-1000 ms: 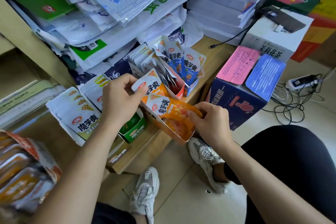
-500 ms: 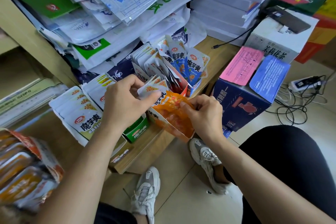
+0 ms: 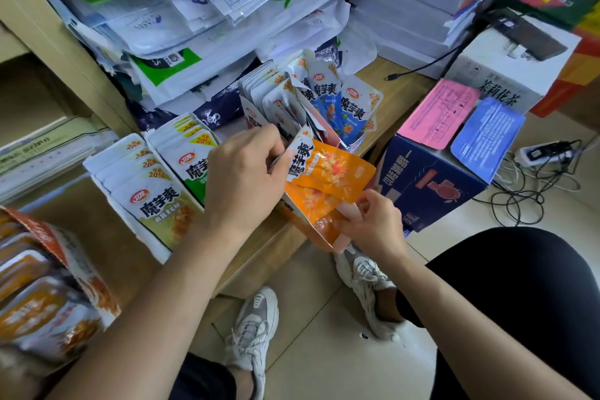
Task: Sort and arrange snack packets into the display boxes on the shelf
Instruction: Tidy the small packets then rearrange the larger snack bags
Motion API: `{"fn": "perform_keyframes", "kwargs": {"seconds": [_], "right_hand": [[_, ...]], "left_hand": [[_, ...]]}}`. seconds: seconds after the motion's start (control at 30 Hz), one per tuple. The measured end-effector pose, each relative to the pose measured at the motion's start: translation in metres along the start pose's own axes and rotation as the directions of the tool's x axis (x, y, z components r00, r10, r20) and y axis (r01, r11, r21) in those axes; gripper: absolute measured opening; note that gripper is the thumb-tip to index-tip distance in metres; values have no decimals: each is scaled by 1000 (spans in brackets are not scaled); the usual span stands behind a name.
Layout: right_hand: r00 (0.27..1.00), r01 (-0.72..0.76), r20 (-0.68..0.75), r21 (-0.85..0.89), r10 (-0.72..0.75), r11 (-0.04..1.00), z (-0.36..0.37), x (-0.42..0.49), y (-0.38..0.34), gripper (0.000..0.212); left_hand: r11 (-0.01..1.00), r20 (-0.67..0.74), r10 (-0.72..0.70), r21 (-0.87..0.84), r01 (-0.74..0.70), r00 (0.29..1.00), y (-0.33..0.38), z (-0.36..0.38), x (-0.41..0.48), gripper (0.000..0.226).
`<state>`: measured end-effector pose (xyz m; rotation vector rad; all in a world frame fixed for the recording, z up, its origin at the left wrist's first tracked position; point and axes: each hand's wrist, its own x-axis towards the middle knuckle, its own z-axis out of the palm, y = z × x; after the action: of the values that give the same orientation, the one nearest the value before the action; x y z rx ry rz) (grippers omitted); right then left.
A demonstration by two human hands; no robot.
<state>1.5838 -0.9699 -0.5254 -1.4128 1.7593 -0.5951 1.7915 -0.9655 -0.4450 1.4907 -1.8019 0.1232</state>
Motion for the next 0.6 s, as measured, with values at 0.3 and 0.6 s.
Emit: {"fn": "perform_keyframes", "kwargs": {"seconds": [0.3, 0.6], "right_hand": [[956, 228, -197, 43, -216, 973, -1, -23, 14, 29], [926, 377, 59, -176, -373, 909, -15, -44, 12, 70]], "left_hand": [[1000, -8, 8, 3, -8, 1000, -6, 1, -2, 28], [999, -2, -47, 25, 47, 999, -6, -1, -5, 28]]}}
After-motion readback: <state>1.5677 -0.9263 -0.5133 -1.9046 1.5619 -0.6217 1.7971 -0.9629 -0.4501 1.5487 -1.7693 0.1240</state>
